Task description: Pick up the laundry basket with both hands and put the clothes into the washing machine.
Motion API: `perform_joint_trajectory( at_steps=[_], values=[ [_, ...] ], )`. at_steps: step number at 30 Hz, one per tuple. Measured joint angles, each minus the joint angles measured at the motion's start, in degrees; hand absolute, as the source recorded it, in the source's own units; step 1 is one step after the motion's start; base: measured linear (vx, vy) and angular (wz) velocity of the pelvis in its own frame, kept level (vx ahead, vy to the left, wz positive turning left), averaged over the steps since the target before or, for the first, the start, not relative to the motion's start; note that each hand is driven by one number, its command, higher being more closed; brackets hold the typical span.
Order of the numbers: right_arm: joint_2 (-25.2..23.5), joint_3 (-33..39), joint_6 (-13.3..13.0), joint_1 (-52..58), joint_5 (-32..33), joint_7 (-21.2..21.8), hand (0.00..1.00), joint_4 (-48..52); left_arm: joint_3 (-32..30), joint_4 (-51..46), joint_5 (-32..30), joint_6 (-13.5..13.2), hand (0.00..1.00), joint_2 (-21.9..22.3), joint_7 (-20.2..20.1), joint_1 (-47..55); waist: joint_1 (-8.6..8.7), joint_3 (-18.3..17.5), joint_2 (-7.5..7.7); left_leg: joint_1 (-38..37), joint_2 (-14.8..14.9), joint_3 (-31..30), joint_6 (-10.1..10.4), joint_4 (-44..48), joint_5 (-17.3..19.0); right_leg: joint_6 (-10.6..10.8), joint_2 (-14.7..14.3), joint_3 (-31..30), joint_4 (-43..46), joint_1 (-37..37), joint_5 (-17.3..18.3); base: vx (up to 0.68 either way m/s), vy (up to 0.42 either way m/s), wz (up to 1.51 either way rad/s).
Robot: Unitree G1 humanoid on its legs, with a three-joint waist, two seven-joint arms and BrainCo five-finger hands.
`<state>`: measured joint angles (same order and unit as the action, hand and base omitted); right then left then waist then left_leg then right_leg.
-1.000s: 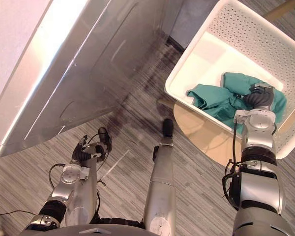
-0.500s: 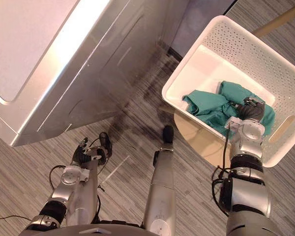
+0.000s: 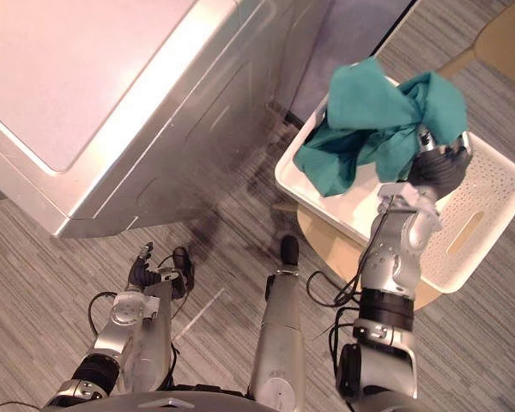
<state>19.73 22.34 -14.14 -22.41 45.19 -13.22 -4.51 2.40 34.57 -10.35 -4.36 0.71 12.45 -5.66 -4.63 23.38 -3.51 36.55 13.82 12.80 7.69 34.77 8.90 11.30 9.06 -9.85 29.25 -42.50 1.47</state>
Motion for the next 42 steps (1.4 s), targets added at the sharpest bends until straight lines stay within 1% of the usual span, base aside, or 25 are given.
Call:
perform_joint_trajectory(
  at_steps=[3, 5, 10, 12, 14, 15, 17, 18, 20, 21, 23, 25, 27, 28, 29, 30, 31, 33, 34, 35, 36, 38, 39, 41, 42],
  values=[
    [-1.8, -1.6, -0.1, 5.0, 0.6, 0.0, 1.0, 3.5, 0.0, 0.5, -0.1, 0.6, 0.0, 0.5, 0.0, 1.4, 0.06, -0.7, 0.11, -2.9, -0.3, -0.1, 0.2, -1.1, -0.1, -0.2, 0.2, 0.5, 0.0, 2.6, 0.7, 0.06, -0.017, 0.01],
    [-3.2, -1.8, -0.5, 7.4, 0.9, 0.1, 1.0, 5.5, -0.1, 0.9, -1.3, 0.8, 0.0, 0.4, -0.1, 2.2, 0.11, -1.4, 0.57, -4.6, -0.3, -0.1, 0.3, -1.8, -0.2, -0.3, 0.3, 0.8, 0.0, 4.1, 1.1, 0.06, -0.026, 0.0],
    [-7.6, -2.6, -1.5, 14.2, 2.9, 0.3, 1.0, 11.2, -0.3, 2.8, -3.6, 1.5, 0.0, 0.5, -0.2, 4.0, 0.14, -4.1, 2.38, -10.2, -0.6, -0.2, 0.5, -4.1, -0.1, -0.4, 0.7, 1.6, -0.6, 9.3, 2.3, 0.06, -0.021, 0.0],
    [-8.9, -3.6, -2.0, 16.9, 4.2, 0.7, 1.0, 13.3, -1.3, 3.3, -4.5, 1.6, 0.0, 0.9, -0.4, 5.4, 0.22, -6.4, 2.83, -11.4, -0.8, -0.2, 1.1, -5.0, 0.4, -0.4, 1.2, 2.6, -1.4, 11.0, 2.7, 0.05, 0.003, 0.05],
    [-11.0, -3.8, -2.5, 19.4, 4.7, 0.9, 1.0, 15.4, -3.2, 5.4, -5.1, 1.8, 0.0, 1.7, -0.4, 6.5, 0.36, -8.9, 3.25, -15.1, -1.6, 0.0, 1.3, -7.6, 0.0, -0.2, 1.9, 2.9, -3.2, 14.7, 2.8, 0.09, 0.012, 0.08],
    [-11.6, -3.8, -2.7, 20.0, 4.7, 1.3, 1.0, 15.8, -3.7, 6.1, -5.1, 1.8, 0.0, 1.7, -0.5, 6.9, 0.39, -9.4, 3.41, -16.3, -1.9, 0.0, 1.4, -8.3, -0.3, -0.1, 2.1, 3.0, -3.7, 15.8, 2.8, 0.1, 0.018, 0.08],
    [-13.8, -3.8, -3.4, 22.5, 5.0, 2.3, 1.0, 17.5, -8.1, 10.6, -5.0, 1.9, 0.0, 1.6, -0.5, 7.8, 0.68, -12.4, 3.84, -19.3, -3.0, -0.3, 1.5, -11.7, -1.4, 0.0, 2.9, 4.2, -6.3, 19.1, 2.6, 0.1, 0.012, 0.14],
    [-14.1, -3.7, -3.5, 22.7, 5.1, 2.4, 1.0, 17.5, -9.8, 11.8, -5.0, 1.9, 0.0, 1.6, -0.4, 8.0, 0.76, -13.2, 4.02, -20.0, -3.1, -0.3, 1.6, -12.6, -1.6, -0.1, 2.9, 4.4, -7.1, 19.9, 2.4, 0.15, -0.003, 0.13],
    [-14.8, -3.6, -3.8, 22.8, 5.2, 2.6, 1.0, 17.5, -16.6, 16.4, -2.8, 2.0, 0.0, 0.8, -0.2, 8.3, 1.49, -14.8, 4.17, -24.0, -3.5, -1.1, 1.7, -16.3, -3.0, -0.1, 3.0, 5.9, -11.1, 24.4, 1.3, 0.14, -0.007, 0.09],
    [-14.8, -3.5, -3.8, 22.8, 5.1, 2.7, 1.0, 17.5, -18.3, 17.6, -2.0, 2.0, 0.0, 0.5, -0.2, 8.5, 1.56, -15.4, 4.25, -24.9, -3.7, -1.4, 1.8, -17.2, -3.3, -0.1, 3.0, 6.2, -12.1, 25.3, 1.0, 0.11, -0.013, 0.12],
    [-14.8, -1.6, -4.1, 22.7, 5.1, 2.7, 1.0, 17.5, -25.1, 20.7, 0.9, 2.3, 0.0, -0.5, -0.2, 8.9, 1.65, -17.8, 4.46, -28.1, -4.1, -1.9, 1.9, -21.4, -4.8, -0.1, 3.1, 7.5, -15.8, 29.0, 0.1, 0.11, -0.017, 0.12],
    [-14.8, 0.0, -4.3, 22.3, 4.9, 2.7, 1.0, 17.5, -29.1, 21.0, 3.2, 2.8, 0.0, -1.3, -0.2, 9.9, 1.58, -19.2, 4.61, -30.3, -4.3, -1.9, 2.0, -24.1, -5.9, -0.2, 3.1, 8.0, -18.2, 31.3, -0.6, 0.07, -0.01, 0.05],
    [-14.7, 2.1, -4.6, 21.9, 4.8, 2.6, 1.0, 17.5, -34.5, 20.3, 7.4, 3.2, 0.0, -2.6, 0.1, 10.9, 1.52, -21.5, 4.7, -32.5, -4.5, -2.2, 2.2, -27.0, -7.0, -0.2, 3.1, 8.9, -20.9, 33.7, -1.4, 0.08, -0.01, 0.07],
    [-14.6, 3.1, -4.8, 21.8, 4.5, 2.6, 1.0, 17.5, -36.8, 19.4, 9.5, 3.3, 0.0, -3.2, 0.3, 11.1, 1.48, -22.0, 4.73, -33.5, -4.6, -2.3, 2.2, -27.9, -7.4, -0.2, 3.0, 9.2, -21.9, 34.8, -1.7, 0.06, -0.009, 0.07],
    [-14.6, 4.5, -4.9, 21.2, 4.3, 2.3, 1.0, 17.5, -40.2, 15.4, 13.7, 3.5, 0.0, -3.2, 1.4, 11.3, 1.28, -22.5, 4.79, -34.5, -4.6, -2.3, 2.2, -28.9, -7.7, -0.3, 3.0, 9.6, -22.7, 35.8, -2.0, 0.04, -0.002, 0.08],
    [-14.6, 5.8, -5.2, 20.5, 4.0, 1.8, 1.0, 17.5, -42.1, 9.4, 15.8, 3.6, 0.0, -3.2, 2.5, 11.3, 1.23, -22.6, 4.81, -35.4, -4.7, -2.4, 2.3, -29.9, -8.1, -0.3, 3.0, 10.0, -23.5, 36.9, -2.3, 0.02, 0.0, 0.06],
    [-14.6, 6.2, -5.5, 20.1, 4.0, 1.5, 1.0, 17.5, -42.6, 5.8, 15.8, 3.6, 0.0, -3.2, 3.2, 11.3, 1.19, -22.7, 4.83, -35.7, -4.7, -2.5, 2.3, -30.2, -8.3, -0.4, 3.0, 10.2, -23.7, 37.2, -2.4, -0.02, 0.007, 0.09],
    [-14.6, 7.5, -5.8, 19.5, 3.8, 0.1, 1.0, 18.4, -42.3, -8.3, 15.9, 2.9, 0.0, -3.6, 6.0, 10.6, 1.22, -24.2, 4.67, -35.7, -4.8, -2.8, 2.6, -31.4, -8.9, -0.4, 3.0, 10.6, -24.7, 37.5, -2.9, -0.04, 0.007, 0.09],
    [-14.6, 7.7, -5.9, 19.5, 3.8, -0.1, 1.0, 19.0, -41.9, -11.5, 15.9, 2.5, 0.0, -3.7, 6.4, 10.0, 1.2, -24.3, 4.56, -35.8, -4.9, -2.8, 2.6, -31.9, -9.2, -0.4, 3.0, 10.6, -24.8, 37.7, -3.0, -0.05, 0.007, 0.06],
    [-14.5, 7.8, -6.0, 19.4, 3.6, -0.4, 1.0, 20.0, -40.7, -17.6, 15.9, 1.9, 0.0, -4.3, 7.4, 8.9, 1.31, -24.5, 4.27, -36.4, -4.9, -2.8, 2.5, -32.5, -9.5, -0.4, 3.0, 10.7, -25.1, 38.0, -3.1, 0.0, 0.0, 0.0],
    [-14.3, 7.8, -6.0, 19.3, 3.2, -0.7, 1.0, 20.4, -39.9, -20.7, 15.9, 1.9, 0.0, -4.4, 7.7, 8.2, 1.33, -24.5, 4.14, -36.8, -4.9, -2.8, 2.6, -33.0, -9.9, -0.4, 3.0, 10.8, -25.4, 38.3, -3.2, 0.0, 0.0, 0.0],
    [-12.7, 7.4, -6.0, 18.8, 1.7, -2.1, 1.0, 21.7, -34.4, -30.3, 15.7, 0.5, 0.0, -6.0, 9.7, 4.5, 1.39, -25.2, 3.43, -37.7, -5.1, -2.6, 2.7, -34.0, -10.4, -0.4, 3.0, 10.7, -25.6, 38.7, -3.5, -0.02, 0.003, -0.04],
    [-12.0, 7.4, -6.0, 18.3, 1.6, -2.3, 1.0, 21.8, -32.5, -31.9, 15.7, 0.1, 0.0, -6.8, 10.0, 3.3, 1.44, -25.3, 3.3, -37.8, -5.1, -2.5, 2.7, -34.0, -10.5, -0.4, 3.0, 10.7, -25.6, 38.7, -3.6, -0.04, 0.005, -0.09],
    [-9.5, 6.8, -5.8, 15.6, 1.6, -2.4, 1.0, 21.8, -24.9, -33.9, 14.8, -1.4, 0.0, -10.4, 11.0, -3.2, 1.69, -25.6, 2.78, -38.5, -5.1, -1.8, 2.7, -34.1, -10.6, -0.4, 2.9, 10.0, -25.6, 38.8, -4.0, -0.04, 0.004, -0.16],
    [-9.0, 6.3, -5.8, 14.9, 1.6, -2.4, 1.0, 21.8, -22.7, -33.8, 14.3, -1.5, 0.0, -11.4, 11.1, -4.7, 1.86, -25.7, 2.68, -38.8, -5.1, -1.7, 2.7, -34.1, -10.6, -0.4, 2.8, 9.8, -25.6, 38.8, -4.0, -0.05, 0.005, -0.21]
  ],
)
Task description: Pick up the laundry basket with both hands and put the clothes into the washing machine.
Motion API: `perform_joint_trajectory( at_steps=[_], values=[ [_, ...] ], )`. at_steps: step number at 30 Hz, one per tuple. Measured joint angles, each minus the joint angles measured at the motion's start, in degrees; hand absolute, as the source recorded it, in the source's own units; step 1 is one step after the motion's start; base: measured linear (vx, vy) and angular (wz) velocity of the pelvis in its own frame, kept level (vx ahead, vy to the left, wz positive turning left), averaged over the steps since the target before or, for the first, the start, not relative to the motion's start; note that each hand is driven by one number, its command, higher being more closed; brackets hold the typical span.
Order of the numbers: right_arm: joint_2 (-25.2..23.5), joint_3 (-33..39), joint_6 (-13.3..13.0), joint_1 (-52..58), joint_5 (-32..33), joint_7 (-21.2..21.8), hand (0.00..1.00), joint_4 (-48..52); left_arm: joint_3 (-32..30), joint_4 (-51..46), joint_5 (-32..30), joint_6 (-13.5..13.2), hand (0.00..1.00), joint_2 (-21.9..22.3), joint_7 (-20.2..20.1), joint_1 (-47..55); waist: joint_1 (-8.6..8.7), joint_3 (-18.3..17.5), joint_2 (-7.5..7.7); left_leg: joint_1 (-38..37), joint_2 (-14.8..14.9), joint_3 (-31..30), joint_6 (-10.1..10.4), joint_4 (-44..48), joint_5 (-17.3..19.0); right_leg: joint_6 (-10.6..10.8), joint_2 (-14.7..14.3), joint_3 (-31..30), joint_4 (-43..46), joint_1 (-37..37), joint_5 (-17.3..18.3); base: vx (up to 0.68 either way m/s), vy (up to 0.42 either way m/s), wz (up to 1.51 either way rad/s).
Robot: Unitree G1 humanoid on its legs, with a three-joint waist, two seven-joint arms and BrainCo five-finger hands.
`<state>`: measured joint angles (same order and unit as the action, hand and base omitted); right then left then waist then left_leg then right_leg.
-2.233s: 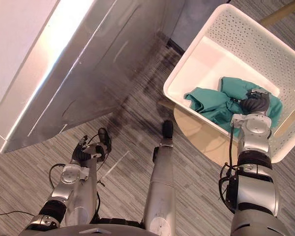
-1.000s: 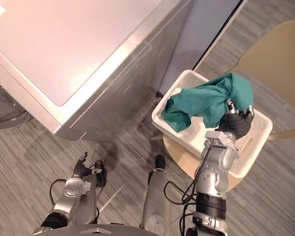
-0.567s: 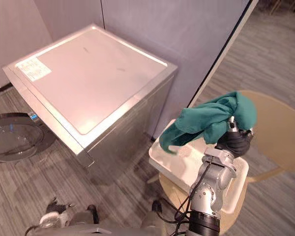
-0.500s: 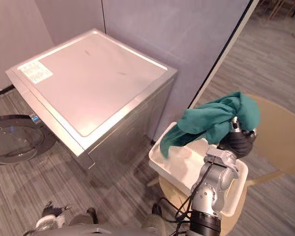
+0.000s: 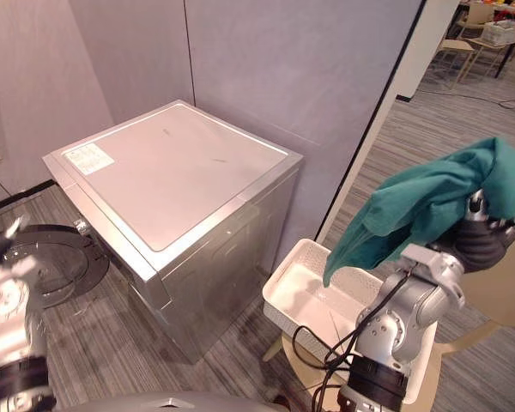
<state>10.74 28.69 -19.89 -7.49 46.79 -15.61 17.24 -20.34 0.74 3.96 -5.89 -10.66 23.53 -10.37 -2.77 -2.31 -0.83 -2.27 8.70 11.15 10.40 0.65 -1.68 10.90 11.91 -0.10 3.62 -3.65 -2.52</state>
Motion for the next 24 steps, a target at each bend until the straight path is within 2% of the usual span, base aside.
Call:
perform_joint_trajectory(
  at_steps=[2, 3, 4, 9, 14, 16, 19, 24],
  values=[
    [1.6, -1.7, 0.1, -2.2, 0.0, 0.0, 1.0, 0.0, 9.5, 0.8, -2.0, -0.7, 0.0, -2.8, -0.3, -6.7, 0.71, -0.1, -0.07, -0.9, 0.0, 0.9, 0.0, -0.2, 0.0, 0.0, -0.2, -1.0, 0.0, 0.1, -0.3, -0.06, 0.007, -0.21],
    [1.7, -2.0, 0.1, -2.6, 0.0, 0.1, 1.0, 0.0, 11.9, 1.5, -2.1, -1.0, 0.0, -3.3, -0.8, -8.7, 0.91, -0.2, -0.01, -1.0, 0.0, 1.2, 0.1, -0.2, 0.0, 0.0, -0.2, -1.2, 0.0, 0.1, -0.3, -0.05, 0.006, -0.17],
    [1.9, -3.1, 0.1, -3.2, 0.0, 0.1, 1.0, 0.0, 16.5, 3.1, -2.0, -1.1, 0.0, -3.8, -2.2, -12.5, 1.39, -0.3, 0.04, -1.3, 0.0, 1.5, 0.1, -0.4, -0.1, 0.1, -0.2, -1.5, 0.0, 0.1, -0.5, -0.05, 0.001, -0.19],
    [2.1, -7.9, 0.4, -4.8, 0.1, 0.1, 1.0, 0.0, 32.9, 7.3, -1.7, -1.7, 0.0, -3.0, -6.8, -24.0, 3.63, -0.3, 0.0, -3.1, -0.1, 3.1, 0.1, -1.5, -0.4, 0.1, -0.6, -3.4, 0.0, 0.0, -0.7, -0.03, -0.001, -0.18],
    [1.6, -11.8, 1.2, -4.9, 0.1, 0.1, 1.0, 1.3, 44.3, 12.9, 0.5, -1.9, 0.0, 3.7, -10.1, -30.8, 5.04, -0.3, -0.02, -3.9, -0.1, 4.4, 0.1, -1.9, -0.4, 0.1, -1.0, -4.8, 0.0, -0.5, -0.9, -0.01, -0.005, -0.15],
    [0.6, -13.2, 1.5, -4.9, 0.1, 0.1, 1.0, 3.4, 49.2, 17.2, 0.5, -1.5, 0.0, 7.8, -12.2, -32.6, 5.48, -0.3, -0.03, -4.4, -0.1, 4.9, -0.1, -1.9, -0.3, 0.1, -1.1, -5.4, 0.0, -0.4, -0.9, -0.01, -0.005, -0.14],
    [0.0, -15.7, 1.4, -4.9, 0.1, 0.2, 1.0, 4.6, 52.6, 21.9, 0.5, -1.1, 0.0, 11.6, -13.7, -34.0, 6.39, -0.3, 0.02, -4.5, -0.1, 5.2, -0.1, -2.1, -0.3, 0.2, -1.2, -5.7, 0.0, -0.5, -0.9, -0.02, -0.003, -0.07],
    [-2.6, -18.5, 1.4, -3.8, 0.2, 0.3, 1.0, 4.6, 55.5, 27.7, 0.5, -0.4, 0.0, 16.7, -14.3, -37.4, 6.43, -0.3, -0.05, -4.8, -0.2, 6.4, -0.1, -3.1, -0.3, 0.3, -1.4, -6.8, 0.1, -1.4, -0.8, -0.02, -0.007, -0.1]
  ],
)
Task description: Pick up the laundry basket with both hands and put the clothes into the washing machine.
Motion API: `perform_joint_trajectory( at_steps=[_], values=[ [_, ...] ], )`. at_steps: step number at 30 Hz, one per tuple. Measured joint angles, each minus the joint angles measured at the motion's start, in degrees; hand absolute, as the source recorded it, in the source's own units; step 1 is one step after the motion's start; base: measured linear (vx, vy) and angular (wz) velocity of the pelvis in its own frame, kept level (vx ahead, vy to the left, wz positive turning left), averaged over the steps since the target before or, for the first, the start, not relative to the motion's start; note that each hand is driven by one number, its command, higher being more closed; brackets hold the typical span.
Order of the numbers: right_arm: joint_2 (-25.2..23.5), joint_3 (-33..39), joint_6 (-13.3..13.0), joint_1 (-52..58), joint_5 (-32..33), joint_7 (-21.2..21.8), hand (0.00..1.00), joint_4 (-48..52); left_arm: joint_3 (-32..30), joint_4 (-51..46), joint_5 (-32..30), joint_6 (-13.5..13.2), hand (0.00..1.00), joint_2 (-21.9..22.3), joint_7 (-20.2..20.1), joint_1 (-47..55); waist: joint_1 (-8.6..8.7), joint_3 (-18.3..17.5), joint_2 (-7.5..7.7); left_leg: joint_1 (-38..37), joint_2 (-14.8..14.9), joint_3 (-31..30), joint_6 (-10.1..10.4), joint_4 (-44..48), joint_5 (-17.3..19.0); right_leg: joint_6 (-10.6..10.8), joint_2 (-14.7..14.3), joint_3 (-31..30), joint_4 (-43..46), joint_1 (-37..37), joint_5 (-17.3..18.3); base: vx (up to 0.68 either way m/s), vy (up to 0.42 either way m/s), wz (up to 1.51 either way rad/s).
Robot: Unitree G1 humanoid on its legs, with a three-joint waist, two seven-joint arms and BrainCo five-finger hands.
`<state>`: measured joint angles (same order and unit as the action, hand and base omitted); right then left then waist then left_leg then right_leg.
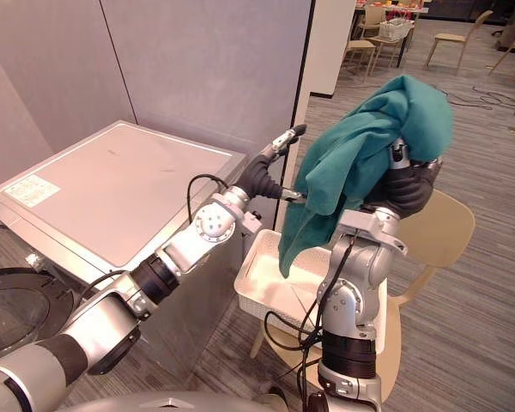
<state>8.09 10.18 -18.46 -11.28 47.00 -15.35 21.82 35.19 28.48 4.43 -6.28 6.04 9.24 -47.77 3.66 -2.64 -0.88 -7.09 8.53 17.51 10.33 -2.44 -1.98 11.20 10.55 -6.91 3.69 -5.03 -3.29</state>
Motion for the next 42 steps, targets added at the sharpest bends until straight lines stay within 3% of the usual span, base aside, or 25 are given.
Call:
perform_joint_trajectory(
  at_steps=[6, 22, 23, 31, 42],
  values=[
    [-2.1, -2.4, 0.0, 0.7, 0.5, 0.1, 1.0, 0.0, 1.1, 2.6, 0.1, 0.5, 0.0, 0.9, 0.2, -2.1, 0.27, 0.0, -0.01, -0.1, 0.0, 1.2, 0.1, 0.0, -0.1, 0.1, -0.3, -1.2, 0.1, -0.8, -0.4, 0.0, -0.011, -0.1],
    [-4.4, -5.6, 0.2, 3.1, 0.5, 0.3, 1.0, 0.5, 3.6, -2.4, 10.6, 0.5, 0.0, 1.1, 0.6, -3.4, 1.13, 0.0, 0.05, -0.1, -0.1, 1.7, 0.1, 0.0, 0.3, 0.3, -0.3, -1.7, 0.1, -0.8, -0.3, 0.0, -0.001, -0.01],
    [-4.4, -5.6, 0.2, 3.9, 0.5, 0.3, 1.0, 1.3, 4.1, -3.4, 11.2, 0.5, 1.0, 1.1, 0.5, -3.4, 1.05, 0.0, 0.05, -0.1, -0.1, 1.7, 0.1, 0.0, 0.3, 0.3, -0.3, -1.7, 0.1, -0.8, -0.3, 0.0, 0.0, 0.0],
    [-4.6, -5.6, -0.4, 4.8, 0.5, 0.4, 1.0, 2.7, 5.0, -5.4, 15.7, 0.6, 1.0, 1.2, 0.6, -3.4, 1.15, 0.2, 0.38, -0.2, -0.1, 1.7, 0.1, 0.1, 0.3, 0.4, -0.3, -1.7, 0.2, -0.8, -0.3, 0.0, 0.0, 0.0],
    [-5.4, -5.6, -0.6, 6.3, 0.5, 0.3, 1.0, 4.3, 4.9, -5.5, 16.8, 0.6, 1.0, 1.2, 0.6, -3.4, 1.26, 0.4, 0.83, -0.9, -0.1, 1.6, 0.1, 0.2, 0.3, 0.7, -0.3, -1.7, 0.9, -0.7, 0.0, 0.0, 0.0, 0.0]
  ],
)
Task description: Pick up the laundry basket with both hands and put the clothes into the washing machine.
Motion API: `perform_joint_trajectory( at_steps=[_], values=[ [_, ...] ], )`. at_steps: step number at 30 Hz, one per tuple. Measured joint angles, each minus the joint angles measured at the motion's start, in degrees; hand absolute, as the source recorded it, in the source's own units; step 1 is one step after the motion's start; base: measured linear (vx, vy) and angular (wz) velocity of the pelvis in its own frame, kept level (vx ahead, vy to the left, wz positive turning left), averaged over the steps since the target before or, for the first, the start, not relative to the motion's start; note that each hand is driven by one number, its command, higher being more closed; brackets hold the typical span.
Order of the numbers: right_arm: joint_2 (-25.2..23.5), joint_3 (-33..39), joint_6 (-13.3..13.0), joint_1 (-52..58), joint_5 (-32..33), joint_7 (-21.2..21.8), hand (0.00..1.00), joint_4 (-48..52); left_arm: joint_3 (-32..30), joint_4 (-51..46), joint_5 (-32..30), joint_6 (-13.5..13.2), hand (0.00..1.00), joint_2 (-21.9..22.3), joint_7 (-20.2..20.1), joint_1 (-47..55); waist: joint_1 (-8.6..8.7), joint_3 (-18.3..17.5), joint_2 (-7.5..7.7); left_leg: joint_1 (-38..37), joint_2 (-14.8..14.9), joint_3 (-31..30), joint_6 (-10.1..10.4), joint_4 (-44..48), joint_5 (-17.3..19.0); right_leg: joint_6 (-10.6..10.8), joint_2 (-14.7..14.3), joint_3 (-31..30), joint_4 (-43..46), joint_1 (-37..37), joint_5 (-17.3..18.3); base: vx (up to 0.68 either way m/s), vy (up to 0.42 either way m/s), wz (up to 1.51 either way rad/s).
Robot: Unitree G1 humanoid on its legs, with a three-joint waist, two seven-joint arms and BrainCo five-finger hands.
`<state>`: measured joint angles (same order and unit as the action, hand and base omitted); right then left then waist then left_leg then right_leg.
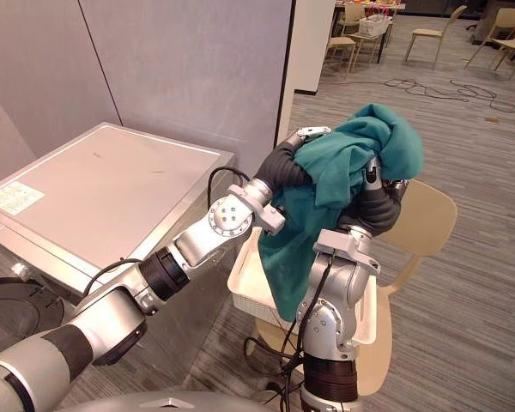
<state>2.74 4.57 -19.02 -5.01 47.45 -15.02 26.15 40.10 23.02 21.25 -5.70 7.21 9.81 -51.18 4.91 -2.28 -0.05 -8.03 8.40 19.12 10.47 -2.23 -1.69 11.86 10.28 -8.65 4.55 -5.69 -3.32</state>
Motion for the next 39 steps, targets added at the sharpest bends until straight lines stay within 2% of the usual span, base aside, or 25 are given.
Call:
perform_joint_trajectory(
  at_steps=[4, 5, 13, 16, 19, 22, 27, 29, 32, 34, 37, 39],
  values=[
    [0.0, 0.0, 0.0, 0.0, 0.0, 0.0, 1.0, 0.0, 0.0, 0.0, 0.0, 0.0, 1.0, 0.0, 0.0, 0.0, 0.01, 0.0, 0.23, 0.0, 0.0, 0.0, 0.0, 0.0, 0.0, 0.4, 0.0, 0.0, 0.1, 0.0, 0.3, 0.0, 0.0, 0.0],
    [0.0, 0.0, 0.0, 0.0, 0.0, 0.0, 0.0, 0.0, -0.1, 0.0, 0.0, 0.0, 1.0, 0.0, 0.0, 0.0, 0.02, 0.0, 0.31, 0.0, 0.0, 0.0, 0.0, 0.0, 0.0, 0.4, 0.0, 0.0, 0.1, 0.0, 0.3, 0.0, 0.0, 0.0],
    [0.2, 0.6, 0.5, 0.0, -0.6, 0.0, 0.0, 0.1, -0.4, 0.1, 0.1, 0.0, 1.0, 0.0, 0.0, 0.0, 0.17, -0.1, 1.29, 0.0, 0.0, 0.1, 0.0, -0.1, 0.0, 0.3, 0.0, -0.2, -0.2, -0.2, 0.2, 0.0, 0.0, 0.0],
    [0.3, 3.4, 1.8, 0.0, -2.9, 0.0, 0.0, 0.4, -0.6, 0.1, 0.0, 0.0, 1.0, 0.0, -0.3, 0.0, 0.17, -0.1, 1.46, 0.2, -0.1, 0.2, 0.0, -0.3, 0.0, 0.2, 0.0, -0.2, -0.3, -0.4, 0.2, 0.0, 0.0, 0.0],
    [0.3, 8.8, 2.0, 0.4, -5.2, 0.0, 0.0, 0.4, -2.1, -0.3, -0.1, 0.0, 1.0, -0.2, -1.0, 0.0, -0.07, -0.3, 1.14, 1.0, -0.1, 0.2, 0.0, -0.4, 0.0, 0.0, 0.0, -0.2, -0.4, -0.7, 0.0, 0.0, 0.0, 0.0],
    [0.5, 16.7, 1.9, 2.6, -7.2, -0.3, 0.0, 0.4, -7.5, -4.9, -0.2, -0.1, 1.0, -2.6, -1.2, 0.0, -0.12, -0.5, 0.82, 1.1, 0.0, 0.3, 0.1, -0.5, -0.1, -0.1, -0.2, -0.2, -0.1, -1.5, -0.1, 0.0, 0.0, 0.0],
    [1.3, 27.1, 1.9, 7.0, -8.7, -0.2, 0.0, -1.5, -20.5, -12.7, -1.3, -2.0, 1.0, -12.3, 0.4, 0.1, 0.18, -0.8, 0.42, 1.1, 0.1, 0.8, 0.2, -0.5, 0.2, -0.1, -0.4, -0.3, 0.0, -1.5, 0.0, 0.0, -0.01, -0.04],
    [1.3, 30.0, 1.9, 8.1, -9.1, 0.0, 0.0, -3.9, -28.1, -17.4, -1.3, -3.4, 1.0, -16.7, 2.6, 0.7, 0.2, -0.8, 0.33, 1.1, 0.1, 0.8, 0.2, -0.5, 0.3, -0.2, -0.4, -0.3, 0.0, -1.6, 0.0, 0.0, 0.0, 0.0],
    [1.0, 32.0, 2.0, 10.8, -9.4, 0.8, 0.0, -5.2, -37.0, -26.0, -2.5, -6.2, 1.0, -20.2, 5.2, 3.9, -0.13, -1.2, -0.26, 1.5, 0.1, 0.7, 0.2, -0.5, 0.4, -0.3, -0.3, -0.3, 0.2, -2.0, 0.3, 0.0, -0.004, 0.01],
    [0.4, 33.6, 2.0, 12.3, -9.4, 2.2, 0.0, -6.2, -43.6, -32.0, -3.5, -8.6, 1.0, -22.4, 7.0, 7.8, -0.28, -1.7, -0.89, 1.9, 0.1, 0.5, 0.2, -0.5, 0.4, -0.4, -0.3, -0.1, 0.4, -2.4, 0.4, 0.01, -0.016, 0.06],
    [-1.2, 35.7, 2.1, 14.9, -9.4, 2.5, 0.0, -9.4, -52.0, -38.6, -4.2, -10.7, 1.0, -23.1, 8.8, 14.5, -1.29, -2.0, -1.35, 1.9, 0.2, 0.3, 0.2, -0.5, 0.4, -0.5, -0.4, 0.1, 0.6, -2.4, 0.6, 0.01, -0.006, 0.01],
    [-3.3, 37.6, 3.1, 17.1, -9.4, 3.1, 0.0, -10.1, -57.7, -42.5, -5.2, -11.2, 1.0, -23.2, 9.5, 20.7, -1.55, -2.2, -1.64, 1.9, 0.2, 0.1, 0.2, -0.5, 0.4, -0.8, -0.4, 0.3, 1.2, -2.4, 1.3, -0.01, -0.013, 0.06]
  ],
)
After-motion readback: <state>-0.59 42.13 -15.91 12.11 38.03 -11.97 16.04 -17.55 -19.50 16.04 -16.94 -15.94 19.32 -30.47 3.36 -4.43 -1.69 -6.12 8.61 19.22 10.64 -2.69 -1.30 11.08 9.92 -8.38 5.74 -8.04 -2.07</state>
